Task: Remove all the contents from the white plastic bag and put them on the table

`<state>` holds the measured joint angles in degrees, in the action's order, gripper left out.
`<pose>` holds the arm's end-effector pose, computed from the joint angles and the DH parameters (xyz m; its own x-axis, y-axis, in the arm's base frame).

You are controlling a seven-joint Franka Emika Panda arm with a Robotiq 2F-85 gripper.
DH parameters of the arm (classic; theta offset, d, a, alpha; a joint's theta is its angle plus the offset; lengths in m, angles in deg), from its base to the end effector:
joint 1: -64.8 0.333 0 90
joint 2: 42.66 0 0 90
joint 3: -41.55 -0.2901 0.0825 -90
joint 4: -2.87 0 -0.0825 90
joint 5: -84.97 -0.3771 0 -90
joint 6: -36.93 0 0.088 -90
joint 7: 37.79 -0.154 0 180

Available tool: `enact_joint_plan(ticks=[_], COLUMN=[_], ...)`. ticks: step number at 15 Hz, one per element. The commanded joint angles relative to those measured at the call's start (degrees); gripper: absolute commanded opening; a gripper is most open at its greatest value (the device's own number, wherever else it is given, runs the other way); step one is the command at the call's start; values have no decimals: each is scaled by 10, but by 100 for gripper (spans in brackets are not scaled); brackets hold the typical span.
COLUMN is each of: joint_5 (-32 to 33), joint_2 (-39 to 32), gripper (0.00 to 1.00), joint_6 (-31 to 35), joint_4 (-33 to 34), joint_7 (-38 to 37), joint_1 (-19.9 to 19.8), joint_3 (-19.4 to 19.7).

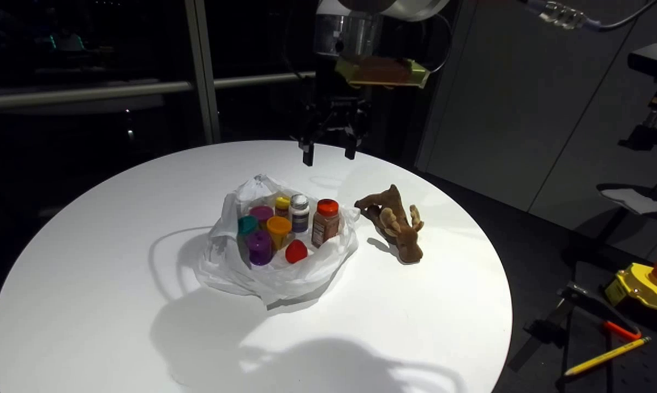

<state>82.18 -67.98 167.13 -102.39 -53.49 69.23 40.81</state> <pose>0.6230 0.0592 0.2228 0.9766 -0.2145 -0.0186 -0.2151 -0.9758 -0.0389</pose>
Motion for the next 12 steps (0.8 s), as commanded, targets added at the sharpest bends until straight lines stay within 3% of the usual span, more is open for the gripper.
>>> enact_joint_plan(ticks=[1, 5, 12], joint_5=[-54, -53, -35], joint_2=[-26, -54, -90], gripper=[100, 100, 100], joint_6=[-9, -41, -35], joint_4=[9, 21, 44], joint_7=[129, 197, 176], joint_1=[-31, -40, -33], joint_3=[-38, -41, -22])
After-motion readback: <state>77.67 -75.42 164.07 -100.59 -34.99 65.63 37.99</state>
